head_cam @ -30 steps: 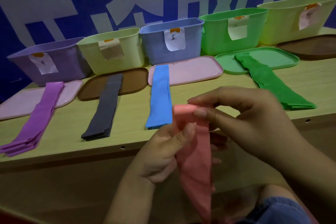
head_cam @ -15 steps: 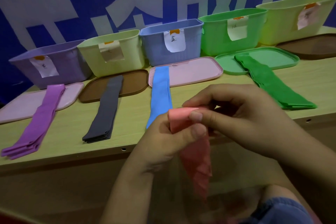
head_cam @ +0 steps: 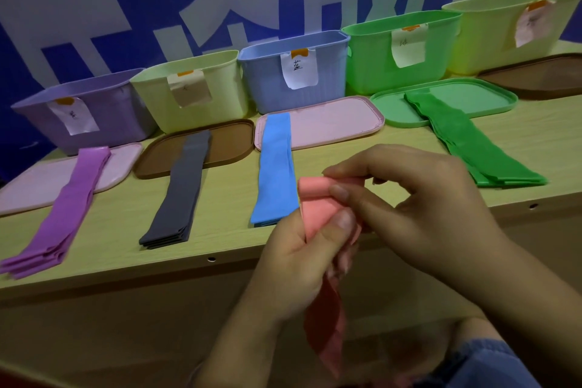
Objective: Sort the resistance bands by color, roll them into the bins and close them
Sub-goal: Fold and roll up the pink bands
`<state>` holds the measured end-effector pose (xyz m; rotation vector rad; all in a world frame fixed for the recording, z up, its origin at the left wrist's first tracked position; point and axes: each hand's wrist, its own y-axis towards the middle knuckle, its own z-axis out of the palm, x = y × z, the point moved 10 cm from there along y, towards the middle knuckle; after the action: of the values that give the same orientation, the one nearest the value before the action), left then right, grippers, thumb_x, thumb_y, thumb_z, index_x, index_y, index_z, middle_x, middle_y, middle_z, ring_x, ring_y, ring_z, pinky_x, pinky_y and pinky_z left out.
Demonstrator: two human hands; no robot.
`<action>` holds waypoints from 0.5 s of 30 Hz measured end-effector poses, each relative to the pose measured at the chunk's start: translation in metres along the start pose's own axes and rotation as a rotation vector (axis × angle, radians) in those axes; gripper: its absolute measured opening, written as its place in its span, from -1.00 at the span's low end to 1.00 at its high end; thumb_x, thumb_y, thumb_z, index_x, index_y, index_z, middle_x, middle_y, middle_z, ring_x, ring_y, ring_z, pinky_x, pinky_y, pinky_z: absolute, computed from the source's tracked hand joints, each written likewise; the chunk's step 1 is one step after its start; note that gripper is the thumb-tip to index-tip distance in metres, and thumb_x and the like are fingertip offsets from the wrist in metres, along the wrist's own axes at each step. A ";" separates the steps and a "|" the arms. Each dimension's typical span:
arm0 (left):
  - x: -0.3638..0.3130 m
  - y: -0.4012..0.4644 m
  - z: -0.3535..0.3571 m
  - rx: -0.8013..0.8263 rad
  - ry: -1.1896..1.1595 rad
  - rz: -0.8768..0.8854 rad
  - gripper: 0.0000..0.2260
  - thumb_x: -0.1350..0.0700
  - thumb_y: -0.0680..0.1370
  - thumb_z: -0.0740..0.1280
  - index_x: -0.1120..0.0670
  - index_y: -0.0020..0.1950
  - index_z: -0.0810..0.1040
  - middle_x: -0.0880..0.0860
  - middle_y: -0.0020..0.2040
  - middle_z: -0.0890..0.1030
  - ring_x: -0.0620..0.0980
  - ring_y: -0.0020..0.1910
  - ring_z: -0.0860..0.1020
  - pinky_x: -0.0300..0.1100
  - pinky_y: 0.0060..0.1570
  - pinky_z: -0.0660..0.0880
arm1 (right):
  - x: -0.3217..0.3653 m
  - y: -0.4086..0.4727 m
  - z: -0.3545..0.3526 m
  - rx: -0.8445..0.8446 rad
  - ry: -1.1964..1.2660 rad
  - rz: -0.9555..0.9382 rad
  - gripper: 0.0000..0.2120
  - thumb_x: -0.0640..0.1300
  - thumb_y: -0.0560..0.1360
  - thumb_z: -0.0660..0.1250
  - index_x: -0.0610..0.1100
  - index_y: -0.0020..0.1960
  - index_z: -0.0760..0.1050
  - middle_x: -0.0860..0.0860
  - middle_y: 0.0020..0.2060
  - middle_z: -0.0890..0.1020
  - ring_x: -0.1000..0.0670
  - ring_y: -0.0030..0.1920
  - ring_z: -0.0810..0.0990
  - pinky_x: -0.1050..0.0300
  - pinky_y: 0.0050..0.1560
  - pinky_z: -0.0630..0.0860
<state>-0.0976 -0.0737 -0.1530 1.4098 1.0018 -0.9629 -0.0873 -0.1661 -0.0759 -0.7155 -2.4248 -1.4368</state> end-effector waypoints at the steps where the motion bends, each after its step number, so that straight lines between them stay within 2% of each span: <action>1: -0.001 0.000 -0.003 -0.025 -0.005 0.008 -0.72 -0.05 0.50 0.29 -0.03 -0.40 0.50 -0.07 -0.55 0.43 -0.18 -0.56 0.37 -0.37 -0.49 0.32 | 0.001 -0.001 0.001 -0.007 -0.005 -0.006 -0.87 -0.10 0.45 0.38 -0.13 -0.06 0.64 0.13 -0.25 0.63 0.26 -0.19 0.52 0.53 -0.14 0.32; 3: 0.003 0.001 -0.009 -0.076 -0.032 -0.010 -0.61 -0.22 0.44 0.21 0.00 -0.46 0.50 -0.04 -0.58 0.42 -0.15 -0.58 0.36 -0.35 -0.51 0.30 | 0.002 -0.003 0.004 -0.006 -0.014 -0.019 -0.88 -0.12 0.45 0.38 -0.14 -0.08 0.64 0.08 -0.26 0.64 0.20 -0.20 0.54 0.51 -0.15 0.35; 5: 0.009 0.001 -0.012 -0.115 0.023 -0.029 -0.39 -0.45 0.40 0.13 0.04 -0.53 0.45 -0.02 -0.62 0.39 -0.12 -0.60 0.36 -0.33 -0.50 0.30 | 0.002 -0.004 0.010 0.024 -0.012 -0.023 -0.92 -0.15 0.43 0.39 -0.14 -0.10 0.63 0.06 -0.27 0.63 0.16 -0.23 0.55 0.39 -0.19 0.42; 7: 0.016 0.000 -0.017 -0.178 0.054 -0.062 -0.30 -0.55 0.33 0.04 0.05 -0.58 0.41 -0.02 -0.65 0.36 -0.12 -0.61 0.36 -0.33 -0.50 0.31 | 0.000 -0.005 0.018 0.078 0.009 -0.012 -0.93 -0.17 0.43 0.39 -0.14 -0.11 0.62 0.06 -0.28 0.61 0.14 -0.24 0.53 0.29 -0.22 0.45; 10: 0.021 -0.003 -0.022 -0.224 -0.007 -0.089 -0.37 -0.42 0.42 0.08 0.06 -0.56 0.47 0.01 -0.66 0.36 -0.11 -0.63 0.35 -0.32 -0.54 0.29 | -0.009 -0.006 0.027 0.161 0.168 0.067 -0.87 -0.10 0.45 0.37 -0.09 -0.05 0.63 0.05 -0.23 0.62 0.13 -0.17 0.56 0.28 -0.17 0.45; 13: 0.019 -0.002 -0.023 -0.183 0.002 -0.078 -0.43 -0.34 0.48 0.10 0.06 -0.45 0.56 0.04 -0.62 0.41 -0.08 -0.61 0.38 -0.27 -0.51 0.32 | -0.023 -0.012 0.035 0.232 0.466 0.263 -0.82 -0.05 0.51 0.30 -0.03 0.04 0.63 0.05 -0.12 0.65 0.08 -0.05 0.61 0.25 -0.08 0.52; 15: 0.016 -0.001 -0.021 -0.130 0.069 -0.059 -0.44 -0.28 0.54 0.08 0.06 -0.42 0.57 0.04 -0.59 0.44 -0.07 -0.57 0.41 -0.26 -0.47 0.36 | -0.033 -0.019 0.042 0.253 0.574 0.399 -0.75 0.01 0.52 0.24 -0.01 0.11 0.59 0.12 -0.04 0.67 0.17 0.01 0.61 0.35 -0.04 0.50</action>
<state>-0.0934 -0.0523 -0.1668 1.3192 1.1430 -0.8810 -0.0666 -0.1468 -0.1250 -0.5821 -1.8457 -0.9838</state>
